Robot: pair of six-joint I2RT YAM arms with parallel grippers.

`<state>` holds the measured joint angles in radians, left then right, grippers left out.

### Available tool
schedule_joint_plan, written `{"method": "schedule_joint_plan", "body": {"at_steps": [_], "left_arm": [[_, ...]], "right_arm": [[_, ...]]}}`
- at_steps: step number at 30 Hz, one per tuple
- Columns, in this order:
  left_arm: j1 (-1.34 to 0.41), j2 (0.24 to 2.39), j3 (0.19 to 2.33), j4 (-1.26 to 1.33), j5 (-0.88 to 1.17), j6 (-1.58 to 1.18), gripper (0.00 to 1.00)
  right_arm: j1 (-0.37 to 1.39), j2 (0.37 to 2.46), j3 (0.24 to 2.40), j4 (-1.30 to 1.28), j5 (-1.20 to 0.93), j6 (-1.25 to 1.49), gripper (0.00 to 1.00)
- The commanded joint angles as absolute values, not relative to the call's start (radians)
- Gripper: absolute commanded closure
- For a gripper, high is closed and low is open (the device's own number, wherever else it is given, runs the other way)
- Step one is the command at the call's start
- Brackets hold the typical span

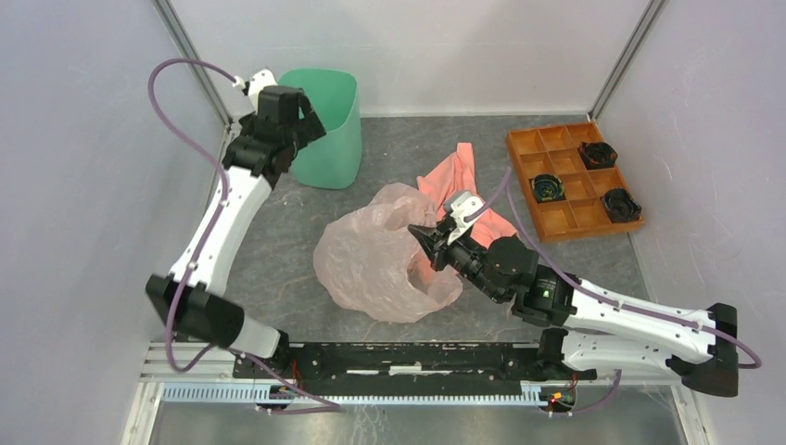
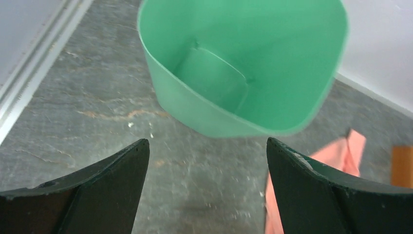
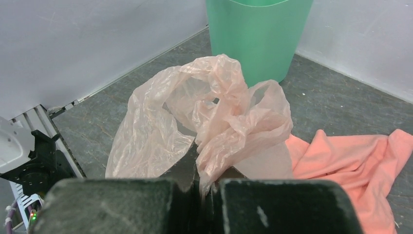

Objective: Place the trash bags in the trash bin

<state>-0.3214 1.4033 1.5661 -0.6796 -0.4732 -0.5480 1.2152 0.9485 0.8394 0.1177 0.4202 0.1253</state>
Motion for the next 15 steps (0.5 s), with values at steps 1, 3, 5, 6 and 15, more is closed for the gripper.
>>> {"method": "schedule_joint_plan", "body": {"at_steps": [1,3,5,6,15], "left_arm": [[-0.244,1.517,1.707,-0.653,-0.538,-0.527,0.04],[-0.237,1.565,1.743,-0.645,-0.601,-0.564,0.06],[-0.232,1.606,1.767,-0.659,-0.691,-0.631,0.11],[-0.227,1.632,1.793,-0.685,-0.717,-0.668,0.17],[-0.21,1.761,1.931,-0.907,-0.725,-0.898,0.25]], "right_arm": [[1.215,0.902,0.818,0.128,0.444,0.095,0.99],[1.214,0.892,0.813,0.121,0.45,0.091,0.99],[1.214,0.885,0.81,0.115,0.454,0.087,0.99],[1.215,0.88,0.809,0.114,0.456,0.085,0.99],[1.215,0.859,0.792,0.121,0.471,0.085,0.99]]}}
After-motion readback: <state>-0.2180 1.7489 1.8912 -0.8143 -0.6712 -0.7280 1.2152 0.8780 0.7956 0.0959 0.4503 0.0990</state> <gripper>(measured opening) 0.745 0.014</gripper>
